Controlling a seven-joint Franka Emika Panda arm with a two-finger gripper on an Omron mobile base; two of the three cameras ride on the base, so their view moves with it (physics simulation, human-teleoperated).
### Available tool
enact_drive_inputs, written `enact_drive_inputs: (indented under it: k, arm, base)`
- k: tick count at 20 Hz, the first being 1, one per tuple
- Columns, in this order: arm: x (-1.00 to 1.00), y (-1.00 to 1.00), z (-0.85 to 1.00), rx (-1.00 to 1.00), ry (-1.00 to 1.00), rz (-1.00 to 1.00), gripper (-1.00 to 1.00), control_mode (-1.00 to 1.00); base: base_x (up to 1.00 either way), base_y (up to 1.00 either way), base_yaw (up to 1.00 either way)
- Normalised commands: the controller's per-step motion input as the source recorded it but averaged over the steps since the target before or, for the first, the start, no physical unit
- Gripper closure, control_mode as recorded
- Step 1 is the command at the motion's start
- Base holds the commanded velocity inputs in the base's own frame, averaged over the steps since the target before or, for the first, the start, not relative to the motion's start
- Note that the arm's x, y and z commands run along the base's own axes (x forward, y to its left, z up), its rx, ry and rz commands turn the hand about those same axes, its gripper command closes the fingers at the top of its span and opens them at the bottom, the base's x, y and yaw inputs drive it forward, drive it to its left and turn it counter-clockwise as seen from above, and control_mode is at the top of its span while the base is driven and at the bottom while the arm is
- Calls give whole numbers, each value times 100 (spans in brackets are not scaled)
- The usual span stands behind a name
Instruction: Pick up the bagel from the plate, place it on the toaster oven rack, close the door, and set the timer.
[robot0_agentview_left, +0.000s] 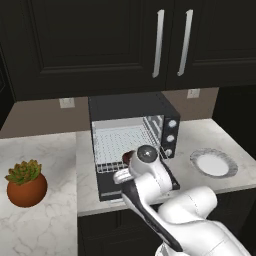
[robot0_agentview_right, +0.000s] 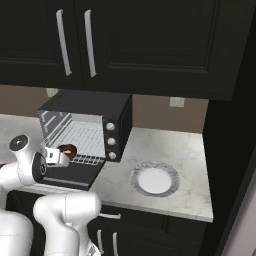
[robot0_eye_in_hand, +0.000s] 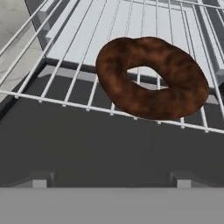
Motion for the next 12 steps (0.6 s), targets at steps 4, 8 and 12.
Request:
enact_drive_inputs:
  k: [4,8,12]
  arm:
    - [61,0,-2,0,1,-6,-100,-100]
    - [68,0,0,0,1,-5,-100,-100]
    - [68,0,-5,0,3,-5,-100,-100]
  base:
    - [0,0,0]
    - [0,0,0]
    - [0,0,0]
